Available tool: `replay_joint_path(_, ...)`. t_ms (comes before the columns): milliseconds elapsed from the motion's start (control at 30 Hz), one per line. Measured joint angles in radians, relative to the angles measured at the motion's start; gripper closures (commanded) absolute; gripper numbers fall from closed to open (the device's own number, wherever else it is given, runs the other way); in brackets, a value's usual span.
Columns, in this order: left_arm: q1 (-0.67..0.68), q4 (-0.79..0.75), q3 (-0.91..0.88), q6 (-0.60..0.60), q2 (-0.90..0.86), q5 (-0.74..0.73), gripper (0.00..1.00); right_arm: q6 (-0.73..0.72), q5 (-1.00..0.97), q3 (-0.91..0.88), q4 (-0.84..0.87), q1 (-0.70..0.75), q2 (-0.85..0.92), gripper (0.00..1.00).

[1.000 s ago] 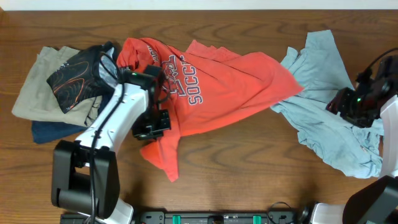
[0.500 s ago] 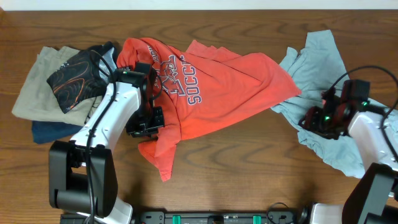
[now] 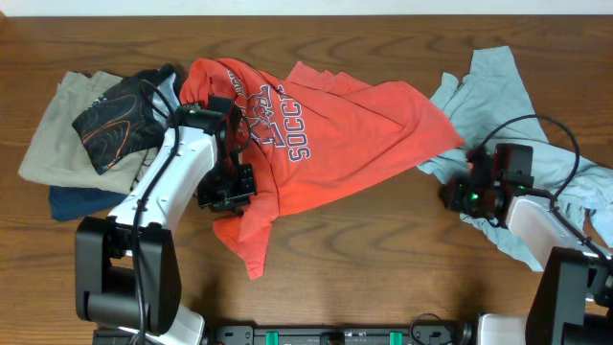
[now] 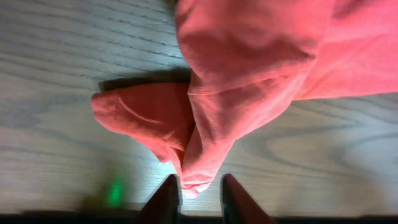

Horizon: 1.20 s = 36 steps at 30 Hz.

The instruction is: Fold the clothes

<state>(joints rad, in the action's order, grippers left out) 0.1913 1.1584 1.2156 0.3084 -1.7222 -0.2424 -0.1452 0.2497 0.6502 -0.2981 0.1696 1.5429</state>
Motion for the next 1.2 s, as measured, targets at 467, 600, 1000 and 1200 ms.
replay_joint_path(467,0.0,-0.07,-0.198,0.0,0.0,-0.018,0.51,-0.159,-0.364,0.162,-0.006,0.371,0.0,0.49)
replay_joint_path(600,0.002,-0.162,-0.254,0.002,0.0,-0.037,0.49,-0.169,-0.246,0.268,-0.091,0.413,0.0,0.51)
replay_joint_path(1000,0.098,-0.311,-0.343,0.001,0.003,-0.132,0.94,-0.168,0.027,0.34,-0.267,0.395,0.0,0.64)
replay_joint_path(1200,0.093,-0.192,-0.269,-0.077,0.024,-0.478,0.94,-0.148,0.042,0.34,-0.286,0.393,0.0,0.64)
